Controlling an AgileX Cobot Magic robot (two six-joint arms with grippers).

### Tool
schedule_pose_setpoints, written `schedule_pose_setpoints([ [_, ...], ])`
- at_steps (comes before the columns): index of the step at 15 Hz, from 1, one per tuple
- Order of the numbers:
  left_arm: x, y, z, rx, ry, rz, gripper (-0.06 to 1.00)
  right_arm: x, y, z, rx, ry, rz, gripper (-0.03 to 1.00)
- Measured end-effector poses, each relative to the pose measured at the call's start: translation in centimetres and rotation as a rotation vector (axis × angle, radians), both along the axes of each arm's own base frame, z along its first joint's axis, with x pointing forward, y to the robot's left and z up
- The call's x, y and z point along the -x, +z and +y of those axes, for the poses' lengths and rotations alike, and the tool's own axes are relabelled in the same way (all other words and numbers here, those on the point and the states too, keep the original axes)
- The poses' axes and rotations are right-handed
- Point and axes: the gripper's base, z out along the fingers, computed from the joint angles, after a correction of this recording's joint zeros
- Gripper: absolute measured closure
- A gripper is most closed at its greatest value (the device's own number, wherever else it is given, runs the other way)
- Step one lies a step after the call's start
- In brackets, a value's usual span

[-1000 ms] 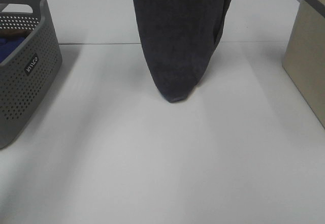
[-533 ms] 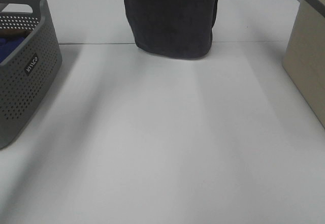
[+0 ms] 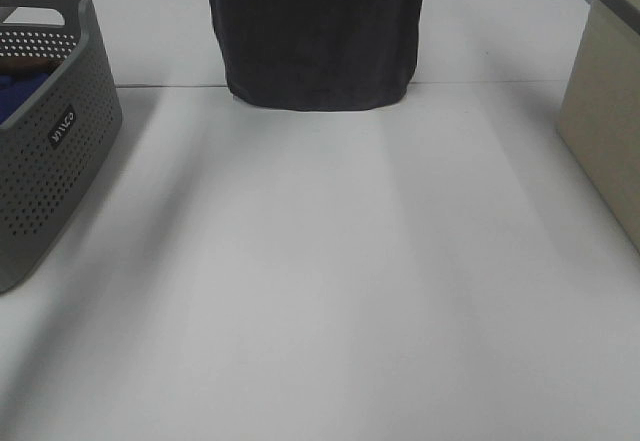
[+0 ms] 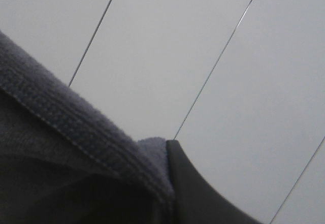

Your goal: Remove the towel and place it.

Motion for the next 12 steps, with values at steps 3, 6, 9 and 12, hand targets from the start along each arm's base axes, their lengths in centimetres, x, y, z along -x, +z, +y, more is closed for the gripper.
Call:
schedule_pose_setpoints([
  [3, -0.5, -0.7, 0.2, -0.004, 0.006, 0.014, 0.94, 0.0, -0.3, 0.0, 0.006, -0.005, 0.029, 0.96],
  [6, -0.8, -1.2, 0.2, -0.03, 0.026, 0.038, 0.94, -0.1, -0.5, -0.1, 0.011, -0.008, 0.05, 0.96],
  [9, -1.4, -1.8, 0.4, -0.029, 0.052, 0.126, 0.94, -0.2, -1.2, -0.1, 0.02, -0.018, 0.137, 0.96],
  [12, -2.2, -3.7, -0.6, 0.008, 0.078, 0.391, 0.94, -0.1, -2.3, -0.1, -0.023, -0.007, 0.27, 0.96],
])
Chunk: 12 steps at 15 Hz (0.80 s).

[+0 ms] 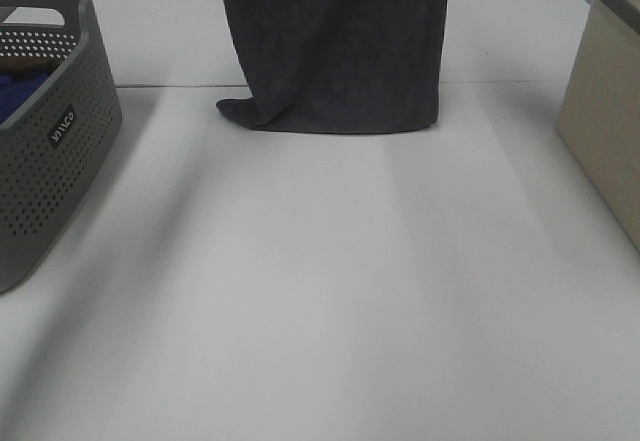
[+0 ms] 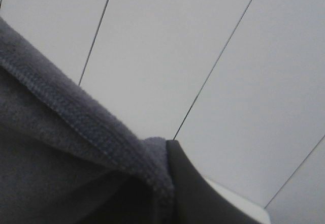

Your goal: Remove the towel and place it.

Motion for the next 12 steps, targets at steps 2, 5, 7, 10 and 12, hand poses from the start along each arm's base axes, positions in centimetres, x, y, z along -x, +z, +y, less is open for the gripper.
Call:
schedule_pose_setpoints([
  [2, 0.2, -1.7, -1.3, 0.0, 0.053, 0.268, 0.94, 0.4, -1.2, 0.1, -0.026, 0.007, 0.167, 0.96],
  [5, 2.4, -1.7, -2.1, 0.025, 0.087, 0.585, 0.94, 2.0, -1.5, 0.0, -0.039, 0.019, 0.345, 0.96],
  [7, 5.0, -0.7, -1.9, 0.029, 0.112, 0.815, 0.94, 4.1, -0.1, -0.2, -0.072, 0.042, 0.434, 0.96],
  [10, 8.7, 2.4, -0.7, 0.098, 0.139, 0.961, 0.94, 7.6, 1.8, -0.1, -0.137, 0.117, 0.569, 0.96],
  [12, 10.0, 4.4, -0.2, 0.176, 0.138, 0.942, 0.94, 8.8, 1.8, 0.0, -0.138, 0.148, 0.655, 0.96],
])
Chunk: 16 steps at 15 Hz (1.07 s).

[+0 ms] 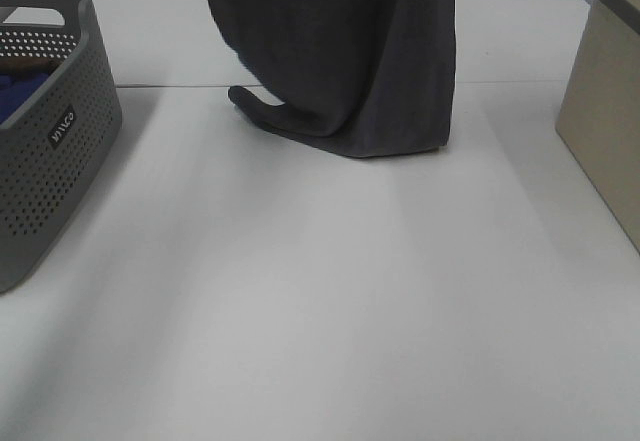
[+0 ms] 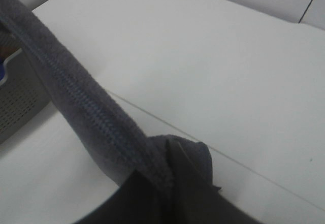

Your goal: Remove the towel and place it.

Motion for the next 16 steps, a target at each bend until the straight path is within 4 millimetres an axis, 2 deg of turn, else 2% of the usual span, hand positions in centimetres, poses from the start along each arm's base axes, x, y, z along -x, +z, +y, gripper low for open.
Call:
schedule_pose_setpoints([
  [2, 1.3, 1.3, 0.5, 0.025, 0.016, 0.013, 0.94, 0.7, -0.4, 0.0, 0.013, 0.025, 0.079, 0.96],
  [4, 2.5, 1.3, 0.9, 0.032, 0.028, 0.075, 0.94, 1.1, -0.7, 0.1, 0.025, 0.042, 0.135, 0.96],
  [6, 5.0, 1.5, 1.8, 0.045, 0.042, 0.148, 0.94, 1.9, -0.2, 0.1, 0.008, 0.048, 0.15, 0.96],
  [7, 8.0, 1.3, 2.7, 0.06, 0.058, 0.218, 0.94, 3.0, 0.3, 0.1, -0.027, 0.054, 0.166, 0.96],
  [10, 12.7, 1.0, 4.2, 0.088, 0.069, 0.269, 0.94, 6.1, 0.9, 0.3, -0.092, 0.093, 0.214, 0.96],
  [16, 20.5, -1.7, 6.3, 0.214, 0.079, 0.385, 0.94, 12.6, -2.0, -0.7, -0.129, 0.102, 0.387, 0.96],
])
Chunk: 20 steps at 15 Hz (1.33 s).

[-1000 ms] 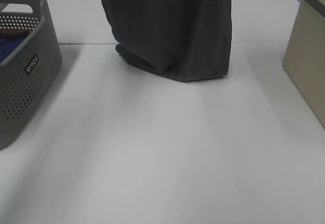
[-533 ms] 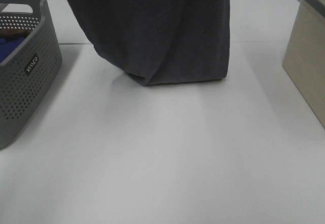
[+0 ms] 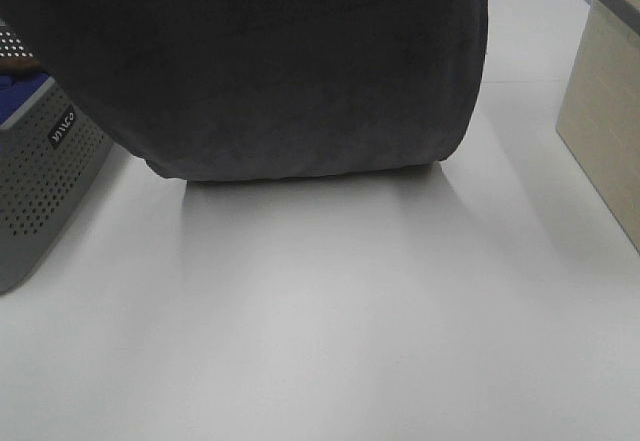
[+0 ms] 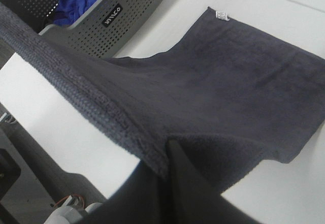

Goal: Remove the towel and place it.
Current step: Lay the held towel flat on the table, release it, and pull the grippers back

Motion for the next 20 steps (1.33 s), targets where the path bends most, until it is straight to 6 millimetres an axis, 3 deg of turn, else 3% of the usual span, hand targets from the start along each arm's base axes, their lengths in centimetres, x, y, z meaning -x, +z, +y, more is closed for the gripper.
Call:
schedule_pose_setpoints([
  [3, 2.4, -2.8, 0.1, 0.053, -0.03, 0.093, 0.94, 2.8, -1.7, -0.7, 0.016, -0.004, 0.057, 0.96],
  [10, 5.4, -7.9, -0.5, 0.134, -0.146, 0.294, 0.94, 7.5, -7.3, -2.3, 0.08, -0.031, 0.215, 0.96],
  [20, 8.8, -16.5, -1.2, 0.141, -0.185, 0.636, 0.94, 11.0, -17.3, -3.0, 0.114, -0.06, 0.536, 0.96],
])
